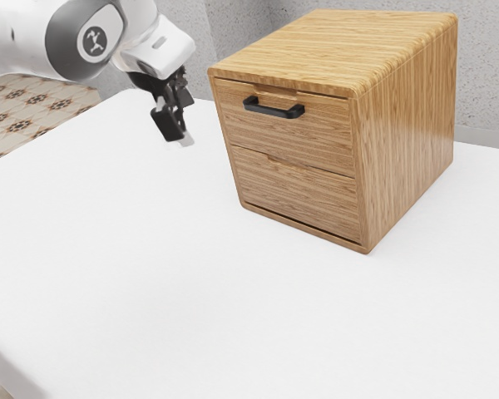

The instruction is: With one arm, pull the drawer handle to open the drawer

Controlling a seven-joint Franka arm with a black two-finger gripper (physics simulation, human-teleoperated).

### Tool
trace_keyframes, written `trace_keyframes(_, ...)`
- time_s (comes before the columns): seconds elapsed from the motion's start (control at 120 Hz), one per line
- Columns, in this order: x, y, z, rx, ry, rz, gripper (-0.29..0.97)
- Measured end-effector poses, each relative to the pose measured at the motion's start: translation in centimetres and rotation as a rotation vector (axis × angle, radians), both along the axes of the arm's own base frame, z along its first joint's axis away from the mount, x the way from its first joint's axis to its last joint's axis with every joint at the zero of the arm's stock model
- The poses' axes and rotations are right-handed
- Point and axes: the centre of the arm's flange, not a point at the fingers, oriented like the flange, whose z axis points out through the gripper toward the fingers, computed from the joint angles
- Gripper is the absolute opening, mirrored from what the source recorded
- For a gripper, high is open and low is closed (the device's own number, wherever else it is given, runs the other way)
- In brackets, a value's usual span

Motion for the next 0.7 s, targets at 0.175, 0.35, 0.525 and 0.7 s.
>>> trace_keyframes(0.175, 1.7, -2.9, -0.6, 0.078, -0.058, -0.155, 0.66)
trace_keyframes(0.35, 3.1, -3.9, -1.7, 0.117, -0.072, -0.250, 0.66)
trace_keyframes(0.525, 3.4, -4.6, -1.6, 0.144, -0.085, -0.315, 0.66)
trace_keyframes(0.7, 4.1, -7.3, -1.6, 0.159, -0.120, -0.401, 0.66)
